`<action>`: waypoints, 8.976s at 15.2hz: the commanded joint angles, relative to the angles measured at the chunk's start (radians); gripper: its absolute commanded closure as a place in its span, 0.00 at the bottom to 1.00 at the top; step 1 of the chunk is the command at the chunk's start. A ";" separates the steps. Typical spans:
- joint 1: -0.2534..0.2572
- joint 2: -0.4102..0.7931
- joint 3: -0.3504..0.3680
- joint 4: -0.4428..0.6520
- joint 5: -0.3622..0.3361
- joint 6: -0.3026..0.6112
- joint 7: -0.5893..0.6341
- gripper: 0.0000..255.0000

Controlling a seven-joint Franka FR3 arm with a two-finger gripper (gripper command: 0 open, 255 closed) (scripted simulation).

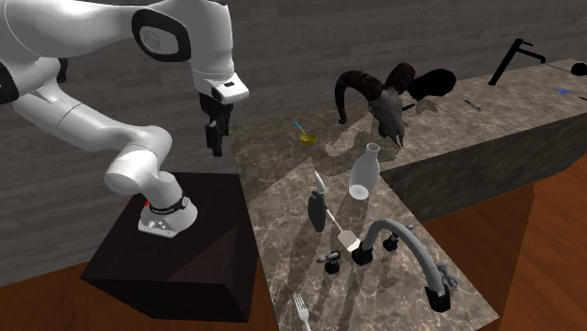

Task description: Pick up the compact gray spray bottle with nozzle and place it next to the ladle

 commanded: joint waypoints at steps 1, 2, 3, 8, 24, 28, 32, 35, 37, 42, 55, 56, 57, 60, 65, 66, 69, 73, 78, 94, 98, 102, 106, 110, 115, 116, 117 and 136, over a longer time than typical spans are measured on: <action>0.000 0.000 0.000 0.000 0.000 0.000 0.000 0.00; -0.007 -0.007 0.024 -0.033 0.011 0.045 0.053 0.00; -0.015 -0.011 0.049 -0.063 0.022 0.091 0.105 0.00; -0.057 0.017 0.180 -0.181 0.061 0.328 0.369 0.00; -0.517 0.555 0.734 -0.098 -0.325 0.918 1.467 0.00; -0.650 0.778 0.845 0.036 -0.648 0.868 1.861 0.00; -0.639 0.892 0.822 0.093 -0.796 0.830 2.013 0.00; -0.639 0.934 0.804 0.097 -0.852 0.840 2.045 0.00; -0.637 0.962 0.792 0.101 -0.888 0.846 2.066 0.00; -0.636 0.970 0.788 0.103 -0.898 0.847 2.072 0.00; -0.636 0.970 0.788 0.103 -0.898 0.847 2.072 1.00; -0.641 0.956 0.792 0.103 -0.880 0.846 2.056 1.00; -0.645 0.943 0.797 0.103 -0.862 0.844 2.040 1.00; -0.655 0.901 0.808 0.104 -0.807 0.839 1.992 1.00; -0.666 0.835 0.819 0.111 -0.717 0.824 1.911 1.00; -0.667 0.822 0.820 0.113 -0.699 0.820 1.895 1.00; -0.669 0.785 0.821 0.122 -0.649 0.807 1.848 1.00; -0.667 0.740 0.818 0.136 -0.586 0.785 1.789 1.00; -0.661 0.691 0.808 0.161 -0.518 0.751 1.720 1.00; -0.638 0.591 0.767 0.283 -0.379 0.604 1.552 1.00; -0.634 0.578 0.760 0.324 -0.359 0.562 1.520 1.00; -0.633 0.569 0.753 0.368 -0.344 0.518 1.492 1.00; -0.632 0.565 0.749 0.415 -0.333 0.473 1.466 1.00; -0.633 0.565 0.747 0.467 -0.326 0.426 1.443 1.00; -0.635 0.570 0.747 0.532 -0.323 0.370 1.418 1.00; -0.626 0.562 0.759 0.530 -0.317 0.357 1.435 1.00; -0.617 0.554 0.772 0.529 -0.311 0.344 1.452 1.00; -0.515 0.796 1.272 0.778 -0.460 -0.041 1.962 1.00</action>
